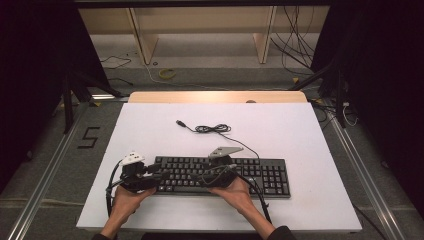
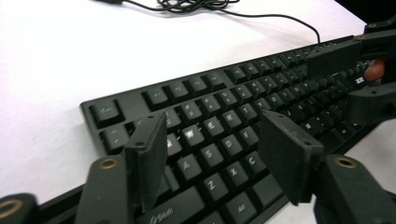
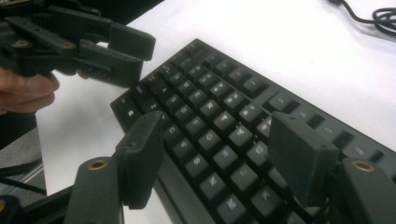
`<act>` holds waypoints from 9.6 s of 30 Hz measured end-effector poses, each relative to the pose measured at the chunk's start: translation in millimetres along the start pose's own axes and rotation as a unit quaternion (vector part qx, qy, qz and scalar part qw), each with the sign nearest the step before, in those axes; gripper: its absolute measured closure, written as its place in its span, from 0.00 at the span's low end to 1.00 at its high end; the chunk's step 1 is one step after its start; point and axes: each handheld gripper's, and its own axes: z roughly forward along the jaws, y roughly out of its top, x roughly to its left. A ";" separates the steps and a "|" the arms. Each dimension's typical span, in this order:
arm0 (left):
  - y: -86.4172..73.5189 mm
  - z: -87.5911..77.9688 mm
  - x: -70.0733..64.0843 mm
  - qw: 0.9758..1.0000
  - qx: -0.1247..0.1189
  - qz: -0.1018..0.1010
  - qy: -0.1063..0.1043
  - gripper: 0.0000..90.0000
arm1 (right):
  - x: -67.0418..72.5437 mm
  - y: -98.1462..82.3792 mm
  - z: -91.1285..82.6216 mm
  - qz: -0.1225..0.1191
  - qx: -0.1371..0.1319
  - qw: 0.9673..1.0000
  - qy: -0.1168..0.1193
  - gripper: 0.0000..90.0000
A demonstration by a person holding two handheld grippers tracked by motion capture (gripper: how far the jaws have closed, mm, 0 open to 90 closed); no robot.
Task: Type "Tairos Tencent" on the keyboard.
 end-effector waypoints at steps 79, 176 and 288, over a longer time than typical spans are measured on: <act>12.1 22.9 -5.2 1.000 0.009 0.018 -0.016 0.65 | -3.8 -24.2 -31.6 -0.004 -0.025 1.000 0.007 0.39; -13.6 -9.0 -11.9 0.998 -0.041 0.032 -0.036 0.35 | -3.1 -16.9 -4.4 0.001 -0.001 1.000 -0.012 0.79; 17.5 19.1 -8.5 1.000 0.014 0.015 -0.008 0.60 | -6.9 -27.7 -42.3 0.011 -0.030 0.999 -0.013 0.35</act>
